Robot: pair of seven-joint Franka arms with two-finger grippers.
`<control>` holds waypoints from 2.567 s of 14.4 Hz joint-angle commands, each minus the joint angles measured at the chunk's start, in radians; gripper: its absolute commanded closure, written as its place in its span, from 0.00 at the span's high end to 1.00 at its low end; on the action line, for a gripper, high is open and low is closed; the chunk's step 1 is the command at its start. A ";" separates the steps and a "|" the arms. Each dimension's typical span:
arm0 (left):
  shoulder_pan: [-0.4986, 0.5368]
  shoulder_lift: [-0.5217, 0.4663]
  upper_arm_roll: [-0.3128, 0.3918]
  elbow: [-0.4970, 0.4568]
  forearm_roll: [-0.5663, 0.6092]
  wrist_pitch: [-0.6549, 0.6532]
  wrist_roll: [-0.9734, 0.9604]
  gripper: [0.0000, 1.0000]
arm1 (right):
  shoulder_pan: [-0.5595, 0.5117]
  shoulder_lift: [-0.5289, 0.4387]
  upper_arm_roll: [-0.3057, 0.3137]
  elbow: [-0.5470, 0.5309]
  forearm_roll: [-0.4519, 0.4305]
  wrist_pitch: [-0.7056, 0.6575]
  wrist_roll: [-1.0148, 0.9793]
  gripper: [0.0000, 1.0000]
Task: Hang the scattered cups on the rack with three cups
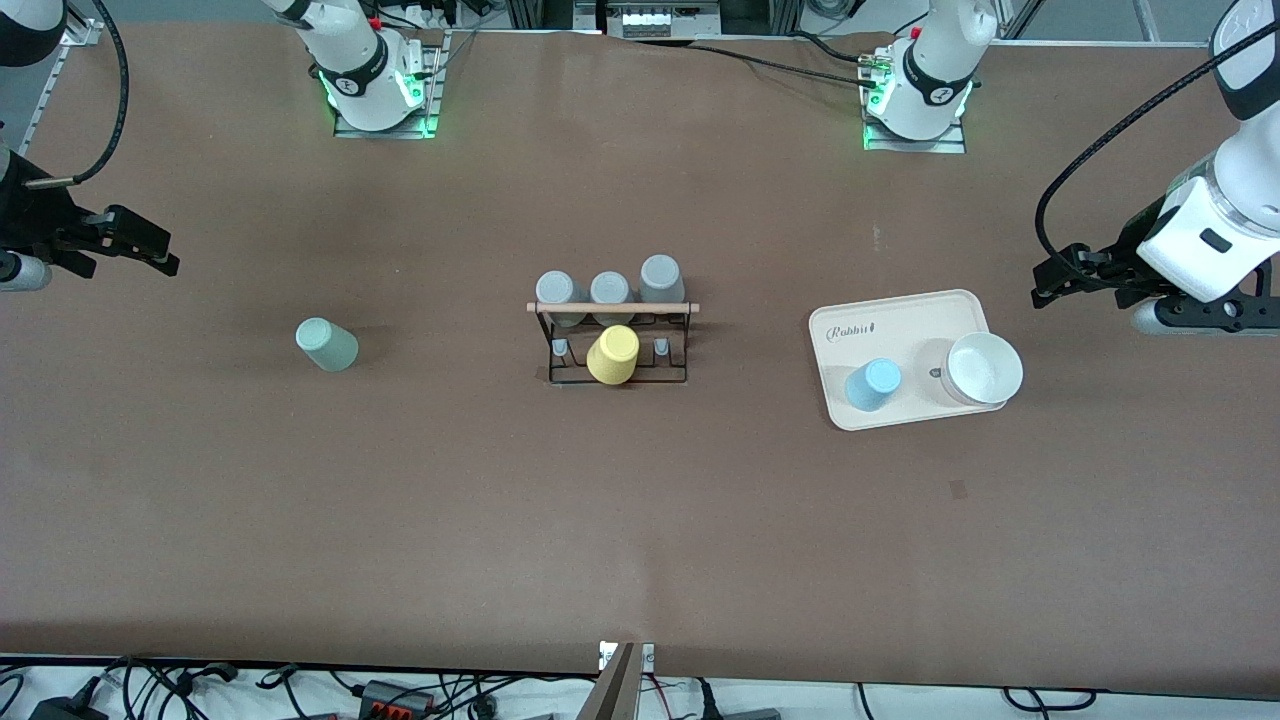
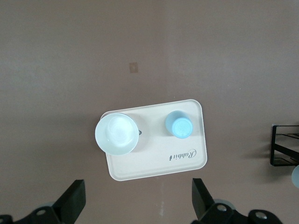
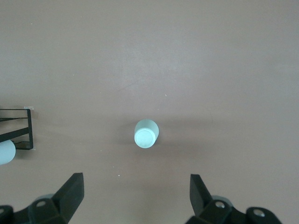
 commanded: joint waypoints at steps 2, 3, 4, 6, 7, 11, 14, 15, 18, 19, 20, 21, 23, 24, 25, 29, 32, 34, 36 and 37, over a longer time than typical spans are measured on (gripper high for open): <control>0.001 0.001 0.000 0.011 0.000 -0.022 -0.013 1.00 | -0.015 -0.013 0.018 0.004 -0.014 -0.015 -0.006 1.00; 0.001 0.003 -0.002 0.011 -0.001 -0.022 -0.016 1.00 | -0.015 -0.013 0.018 0.004 -0.014 -0.015 -0.004 1.00; -0.003 0.004 -0.002 0.011 -0.001 -0.023 -0.016 1.00 | -0.015 -0.013 0.018 0.002 -0.014 -0.015 -0.004 1.00; -0.015 0.023 -0.005 0.019 -0.007 -0.023 -0.016 1.00 | -0.015 -0.013 0.018 0.004 -0.014 -0.014 -0.004 1.00; -0.030 0.033 -0.006 0.037 -0.011 -0.023 -0.016 1.00 | -0.015 -0.013 0.018 0.002 -0.014 -0.014 -0.004 1.00; -0.056 0.168 -0.005 0.056 -0.011 -0.010 0.001 1.00 | -0.017 -0.010 0.018 0.002 -0.014 -0.012 -0.003 1.00; -0.102 0.291 -0.005 0.045 -0.011 0.071 -0.014 1.00 | -0.018 -0.010 0.017 0.002 -0.014 -0.011 -0.003 1.00; -0.120 0.323 -0.003 0.037 -0.001 0.091 -0.014 1.00 | -0.017 -0.008 0.017 0.002 -0.014 -0.011 -0.003 1.00; -0.122 0.378 -0.003 -0.035 -0.005 0.232 -0.017 1.00 | -0.020 -0.005 0.017 0.004 -0.010 -0.005 -0.001 1.00; -0.122 0.403 -0.003 -0.039 0.000 0.251 -0.017 1.00 | -0.018 -0.002 0.017 0.004 -0.010 -0.002 -0.001 1.00; -0.113 0.412 -0.005 -0.043 0.000 0.256 -0.017 1.00 | -0.017 -0.002 0.017 0.004 -0.010 -0.002 -0.001 1.00; -0.121 0.415 -0.003 -0.064 0.000 0.263 -0.017 1.00 | -0.018 -0.001 0.017 0.004 -0.010 -0.002 -0.001 1.00; -0.125 0.420 -0.005 -0.102 -0.001 0.318 -0.017 1.00 | -0.018 -0.001 0.017 0.004 -0.006 0.000 -0.001 1.00; -0.128 0.435 -0.005 -0.113 -0.003 0.344 -0.023 1.00 | -0.018 0.001 0.017 0.005 -0.007 0.006 -0.001 1.00; -0.128 0.452 -0.005 -0.110 -0.007 0.352 -0.032 1.00 | -0.017 0.001 0.017 0.005 -0.010 0.008 -0.001 1.00; -0.156 0.471 -0.007 -0.113 -0.015 0.351 -0.092 1.00 | -0.017 0.001 0.017 0.004 -0.012 0.009 -0.004 1.00; -0.237 0.498 -0.010 -0.118 -0.009 0.354 -0.234 1.00 | -0.018 0.001 0.017 0.001 -0.015 0.014 -0.006 1.00; -0.239 0.503 -0.008 -0.119 0.002 0.355 -0.234 1.00 | -0.017 -0.001 0.017 -0.002 -0.026 0.014 -0.007 1.00; -0.199 0.511 -0.008 -0.121 0.011 0.371 -0.165 1.00 | -0.017 -0.001 0.017 -0.004 -0.032 0.017 -0.006 1.00; -0.176 0.512 -0.010 -0.133 0.011 0.388 -0.134 1.00 | -0.017 -0.001 0.017 -0.004 -0.033 0.020 -0.006 1.00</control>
